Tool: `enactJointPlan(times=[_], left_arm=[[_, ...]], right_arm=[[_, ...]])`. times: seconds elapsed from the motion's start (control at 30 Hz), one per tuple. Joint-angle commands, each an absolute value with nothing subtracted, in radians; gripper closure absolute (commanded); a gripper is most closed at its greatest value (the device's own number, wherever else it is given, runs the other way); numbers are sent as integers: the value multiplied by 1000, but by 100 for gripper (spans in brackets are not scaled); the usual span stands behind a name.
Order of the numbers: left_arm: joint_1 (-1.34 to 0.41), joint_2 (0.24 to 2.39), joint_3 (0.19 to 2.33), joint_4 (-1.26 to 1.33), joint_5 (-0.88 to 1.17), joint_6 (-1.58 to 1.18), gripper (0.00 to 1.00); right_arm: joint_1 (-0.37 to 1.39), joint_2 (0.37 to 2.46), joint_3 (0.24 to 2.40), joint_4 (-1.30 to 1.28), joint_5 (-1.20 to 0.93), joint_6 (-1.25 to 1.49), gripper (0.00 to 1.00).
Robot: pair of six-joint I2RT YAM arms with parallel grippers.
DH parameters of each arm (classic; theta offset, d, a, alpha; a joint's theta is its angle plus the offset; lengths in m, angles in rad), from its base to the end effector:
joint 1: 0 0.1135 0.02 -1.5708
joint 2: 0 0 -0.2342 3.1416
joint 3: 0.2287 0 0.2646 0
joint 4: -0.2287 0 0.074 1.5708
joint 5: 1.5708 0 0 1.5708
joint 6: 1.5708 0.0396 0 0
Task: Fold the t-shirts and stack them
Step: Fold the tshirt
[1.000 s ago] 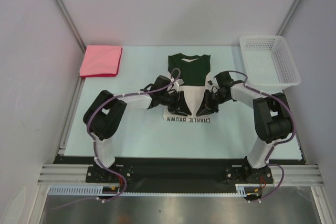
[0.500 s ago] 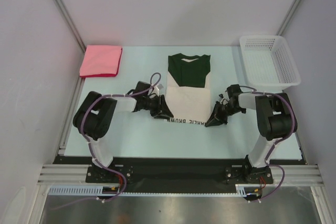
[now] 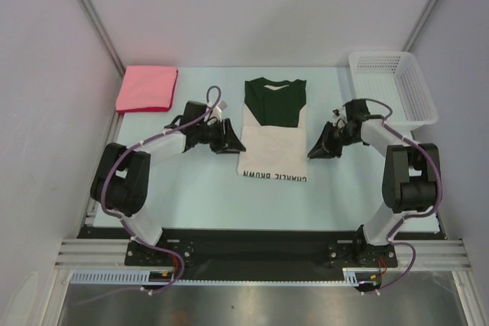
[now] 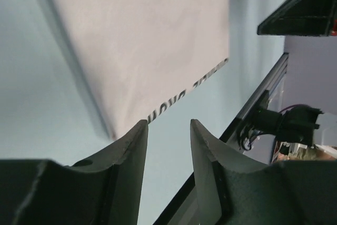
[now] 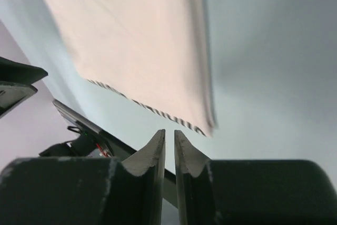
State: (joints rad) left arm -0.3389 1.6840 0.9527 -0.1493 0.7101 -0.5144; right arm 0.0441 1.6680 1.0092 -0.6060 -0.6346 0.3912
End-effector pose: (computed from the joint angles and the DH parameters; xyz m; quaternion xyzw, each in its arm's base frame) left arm 0.3164 -0.1389 0.1385 0.0398 0.8893 -0.4291 0.1534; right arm 0.3138 0.0373 0.1353 0.1153 0.9331 0.3323 0.0748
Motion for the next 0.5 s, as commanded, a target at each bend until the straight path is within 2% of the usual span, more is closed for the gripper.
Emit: enactJointPlan(times=[0.0, 0.17, 0.27, 0.47], left_arm=[[-341, 1713, 1052, -14, 735, -590, 56], [-347, 1888, 1124, 311, 788, -793, 57], [-347, 2003, 1173, 420, 789, -877, 57], [-337, 2149, 1304, 269, 730, -787, 58]], right_arm=[[52, 1762, 1149, -571, -667, 417, 82], [93, 1949, 1319, -465, -726, 495, 84], [94, 2045, 1406, -443, -716, 512, 86], [40, 2163, 1519, -488, -680, 482, 86]])
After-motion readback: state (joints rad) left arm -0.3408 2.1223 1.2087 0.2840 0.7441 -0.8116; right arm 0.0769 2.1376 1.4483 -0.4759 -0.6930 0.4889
